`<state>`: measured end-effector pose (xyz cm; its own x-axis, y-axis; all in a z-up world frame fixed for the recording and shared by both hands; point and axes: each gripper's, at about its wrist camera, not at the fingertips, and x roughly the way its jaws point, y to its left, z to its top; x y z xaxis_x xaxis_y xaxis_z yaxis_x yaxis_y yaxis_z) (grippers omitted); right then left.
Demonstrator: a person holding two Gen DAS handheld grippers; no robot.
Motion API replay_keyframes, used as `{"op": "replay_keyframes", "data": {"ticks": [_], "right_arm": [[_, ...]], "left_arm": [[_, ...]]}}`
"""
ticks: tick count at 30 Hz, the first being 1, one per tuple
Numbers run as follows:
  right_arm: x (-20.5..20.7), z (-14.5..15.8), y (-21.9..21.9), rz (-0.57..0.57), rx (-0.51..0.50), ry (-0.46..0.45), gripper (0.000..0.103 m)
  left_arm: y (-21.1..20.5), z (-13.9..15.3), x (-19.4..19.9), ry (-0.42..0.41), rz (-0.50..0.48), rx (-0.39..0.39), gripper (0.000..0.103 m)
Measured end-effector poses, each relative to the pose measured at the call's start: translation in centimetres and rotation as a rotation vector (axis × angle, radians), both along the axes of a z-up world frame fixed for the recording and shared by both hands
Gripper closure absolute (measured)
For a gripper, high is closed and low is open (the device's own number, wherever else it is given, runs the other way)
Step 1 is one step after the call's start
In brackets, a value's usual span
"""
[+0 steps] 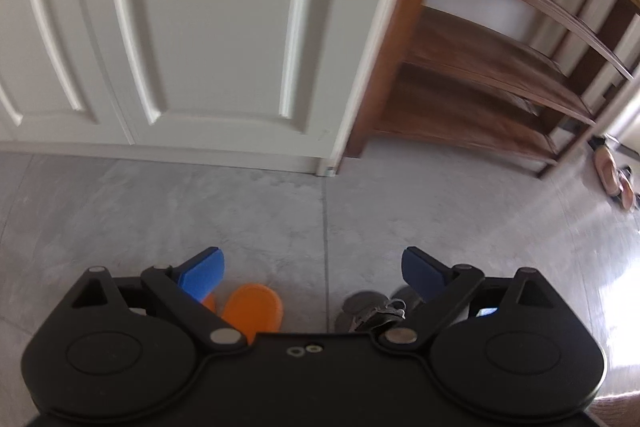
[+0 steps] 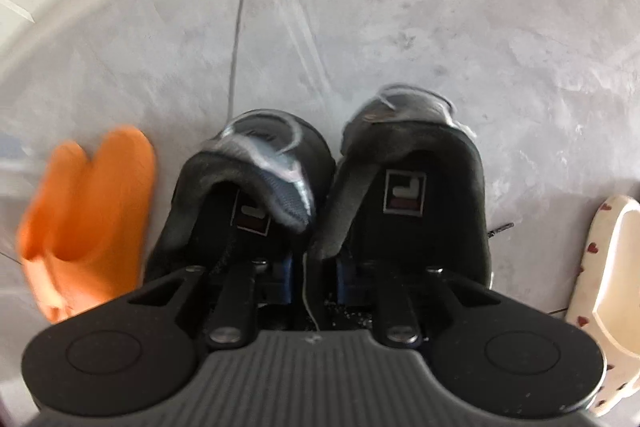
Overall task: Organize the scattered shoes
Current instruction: 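Carry the black-and-white sneakers to the shoe rack with the right tool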
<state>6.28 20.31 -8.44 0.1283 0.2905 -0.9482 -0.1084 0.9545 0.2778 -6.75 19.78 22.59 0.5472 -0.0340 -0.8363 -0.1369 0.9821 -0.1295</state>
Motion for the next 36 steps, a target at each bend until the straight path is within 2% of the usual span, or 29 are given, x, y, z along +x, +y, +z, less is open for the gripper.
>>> {"op": "replay_keyframes", "data": {"ticks": [5,8,12,14,15,17,19,20,21,22,23,25,26,28,32,36], "right_arm": [[-0.2,3.8,-1.9,-0.068,0.100,-0.093,0.082],[0.6,7.0,-3.2,-0.114,0.173,-0.192,0.082],[2.5,13.8,-5.5,-0.201,0.248,-0.353,0.082],[3.2,16.5,-6.5,-0.235,0.268,-0.400,0.082],[3.9,19.5,-7.4,-0.254,0.271,-0.446,0.082],[4.7,24.2,-8.9,-0.285,0.274,-0.516,0.082],[5.7,32.0,-11.0,-0.304,0.256,-0.611,0.082],[5.9,34.2,-11.5,-0.305,0.248,-0.636,0.082],[6.4,38.4,-12.6,-0.304,0.240,-0.681,0.082],[7.1,43.0,-13.6,-0.298,0.224,-0.724,0.082],[7.6,45.6,-14.2,-0.291,0.213,-0.746,0.082],[9.5,52.8,-15.8,-0.278,0.190,-0.788,0.082],[10.2,54.5,-16.4,-0.273,0.183,-0.797,0.082],[12.8,60.4,-18.0,-0.249,0.151,-0.817,0.082],[17.7,65.5,-19.4,-0.247,0.122,-0.801,0.082],[24.0,68.0,-21.2,-0.234,0.126,-0.776,0.082]], "left_arm": [[-1.9,2.0,0.4,-0.036,-0.058,0.001,0.007],[-3.1,4.4,1.1,-0.093,-0.091,0.012,0.007],[-4.1,7.5,2.0,-0.149,-0.117,0.019,0.007],[-4.6,9.9,2.7,-0.184,-0.130,0.016,0.008],[-5.0,12.2,3.3,-0.220,-0.141,0.001,0.008],[-5.4,14.7,3.8,-0.256,-0.148,-0.017,0.008],[-6.2,19.5,5.3,-0.314,-0.167,-0.063,0.008],[-6.5,21.9,6.0,-0.344,-0.178,-0.086,0.008],[-6.9,24.2,6.8,-0.375,-0.187,-0.100,0.008],[-7.1,25.8,7.4,-0.393,-0.196,-0.100,0.007],[-7.4,27.2,8.0,-0.410,-0.206,-0.099,0.007],[-8.6,31.7,10.4,-0.461,-0.231,-0.072,0.007],[-9.2,33.9,11.7,-0.490,-0.242,-0.055,0.007],[-10.6,37.6,14.0,-0.550,-0.254,-0.014,0.007],[-12.6,41.3,18.3,-0.607,-0.258,0.024,0.007],[-14.8,43.7,22.9,-0.661,-0.229,0.068,0.006]]}}
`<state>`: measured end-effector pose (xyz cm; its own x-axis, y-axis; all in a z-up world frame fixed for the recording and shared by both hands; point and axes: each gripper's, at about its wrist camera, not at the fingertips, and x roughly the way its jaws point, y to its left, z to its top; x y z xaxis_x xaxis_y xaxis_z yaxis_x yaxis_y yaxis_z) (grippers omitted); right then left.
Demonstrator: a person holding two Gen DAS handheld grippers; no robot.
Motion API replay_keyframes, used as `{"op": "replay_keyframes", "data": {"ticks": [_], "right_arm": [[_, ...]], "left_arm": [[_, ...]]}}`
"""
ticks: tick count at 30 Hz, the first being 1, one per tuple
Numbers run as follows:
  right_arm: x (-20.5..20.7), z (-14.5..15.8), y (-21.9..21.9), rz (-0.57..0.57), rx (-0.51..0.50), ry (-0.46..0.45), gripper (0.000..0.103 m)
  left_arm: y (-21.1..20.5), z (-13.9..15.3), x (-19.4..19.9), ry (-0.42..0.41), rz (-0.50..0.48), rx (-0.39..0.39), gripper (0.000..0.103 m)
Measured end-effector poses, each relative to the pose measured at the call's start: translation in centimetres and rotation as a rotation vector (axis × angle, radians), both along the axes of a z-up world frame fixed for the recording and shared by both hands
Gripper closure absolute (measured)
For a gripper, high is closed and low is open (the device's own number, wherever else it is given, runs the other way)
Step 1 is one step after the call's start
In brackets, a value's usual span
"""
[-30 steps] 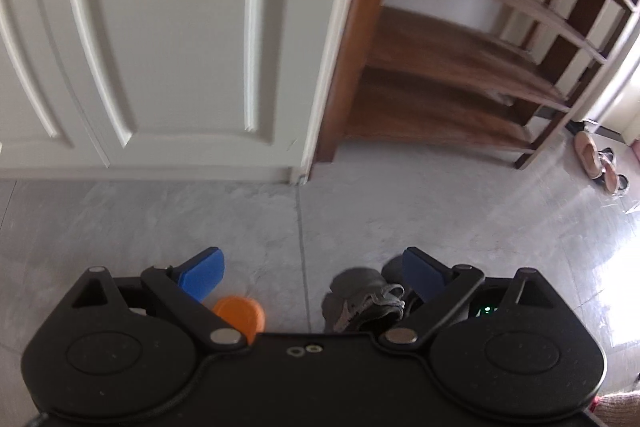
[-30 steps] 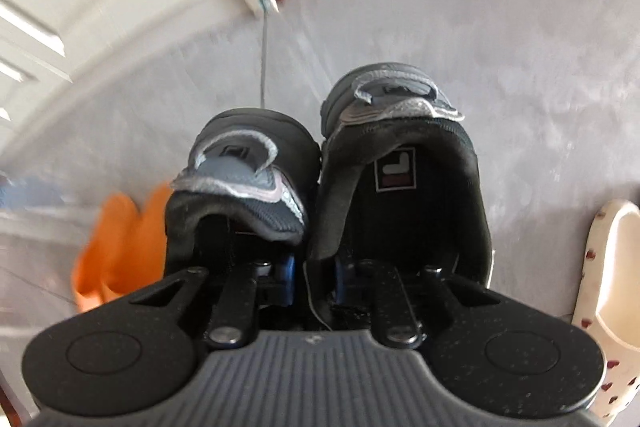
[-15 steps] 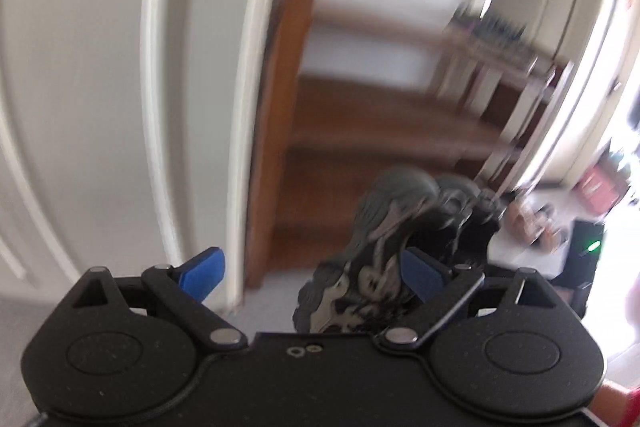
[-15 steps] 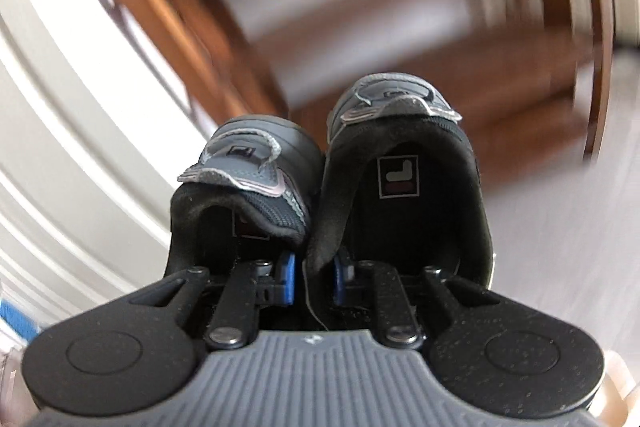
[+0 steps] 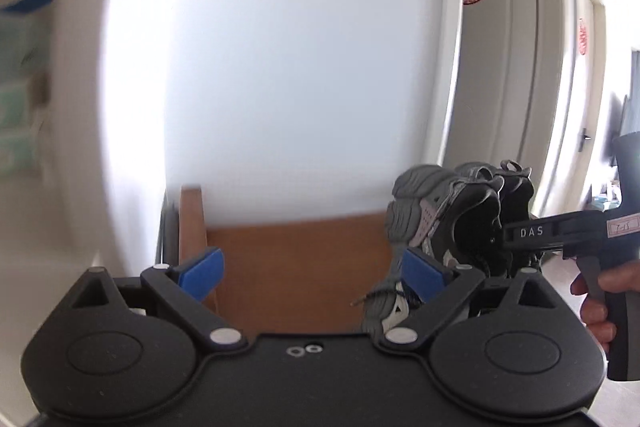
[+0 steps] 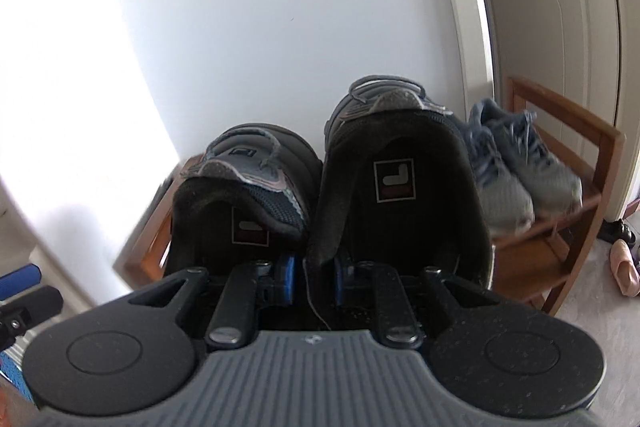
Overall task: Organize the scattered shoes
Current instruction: 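Carry the black-and-white sneakers to the shoe rack with the right tool, then lower the black-and-white sneakers onto the top shelf and open the right tool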
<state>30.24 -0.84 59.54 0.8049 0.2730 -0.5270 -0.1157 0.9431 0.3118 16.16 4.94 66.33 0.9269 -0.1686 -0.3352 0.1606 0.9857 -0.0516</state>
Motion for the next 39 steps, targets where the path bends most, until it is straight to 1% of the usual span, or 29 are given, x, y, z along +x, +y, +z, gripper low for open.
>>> {"op": "replay_keyframes", "data": {"ticks": [3,5,8,10,12,15,17,19,21,22,25,26,30,32,33,34,36,38,39], "right_arm": [[3.8,0.2,-0.4,0.040,-0.014,0.029,0.082],[6.6,-0.2,-0.4,0.077,-0.021,0.064,0.082],[12.3,-1.7,0.0,0.145,-0.038,0.150,0.082],[14.8,-2.4,0.6,0.182,-0.062,0.174,0.082],[17.1,-3.0,1.3,0.209,-0.085,0.200,0.082],[20.8,-4.3,2.2,0.246,-0.086,0.266,0.082],[22.8,-5.2,3.4,0.278,-0.132,0.304,0.082],[24.9,-6.6,4.6,0.299,-0.155,0.362,0.081],[26.0,-7.5,5.6,0.313,-0.178,0.391,0.081],[26.5,-7.8,6.0,0.318,-0.184,0.401,0.080],[27.2,-8.1,7.2,0.345,-0.223,0.387,0.080],[27.2,-8.1,7.2,0.344,-0.222,0.388,0.080],[27.4,-8.5,7.3,0.315,-0.220,0.363,0.079],[27.3,-8.8,7.4,0.269,-0.211,0.344,0.078],[27.1,-8.9,7.5,0.259,-0.211,0.340,0.074],[26.7,-8.9,7.7,0.248,-0.216,0.329,0.071],[25.8,-8.6,7.7,0.225,-0.206,0.311,0.069],[23.6,-7.7,7.2,0.193,-0.178,0.260,0.069],[21.7,-6.8,6.5,0.173,-0.162,0.205,0.069]], "left_arm": [[-1.7,0.5,3.9,0.016,0.048,0.005,0.006],[-2.8,0.3,6.7,0.040,0.085,0.008,0.006],[-2.6,0.4,8.6,0.057,0.133,0.008,0.006],[-2.3,0.1,10.1,0.073,0.180,-0.003,0.006],[-1.9,0.1,10.6,0.082,0.210,-0.004,0.006],[-1.5,-0.4,11.6,0.104,0.261,0.006,0.006],[-1.5,-0.6,12.1,0.118,0.284,0.011,0.006],[-1.4,-0.8,12.4,0.129,0.303,0.014,0.006],[-1.3,-1.0,12.8,0.137,0.320,0.014,0.006],[-1.3,-1.1,13.0,0.140,0.326,0.012,0.006],[-1.5,-1.3,13.8,0.152,0.336,0.011,0.006],[-1.6,-1.3,13.8,0.154,0.337,0.010,0.006],[-2.1,-1.5,14.2,0.158,0.328,0.003,0.006],[-2.3,-1.6,14.4,0.160,0.318,0.002,0.006],[-2.4,-1.6,14.2,0.160,0.307,0.001,0.006],[-2.6,-1.6,14.0,0.160,0.295,-0.001,0.006],[-2.6,-1.7,13.4,0.155,0.275,0.003,0.006],[-2.5,-1.9,12.7,0.155,0.258,0.010,0.006],[-2.3,-2.0,12.4,0.160,0.255,0.011,0.006]]}}
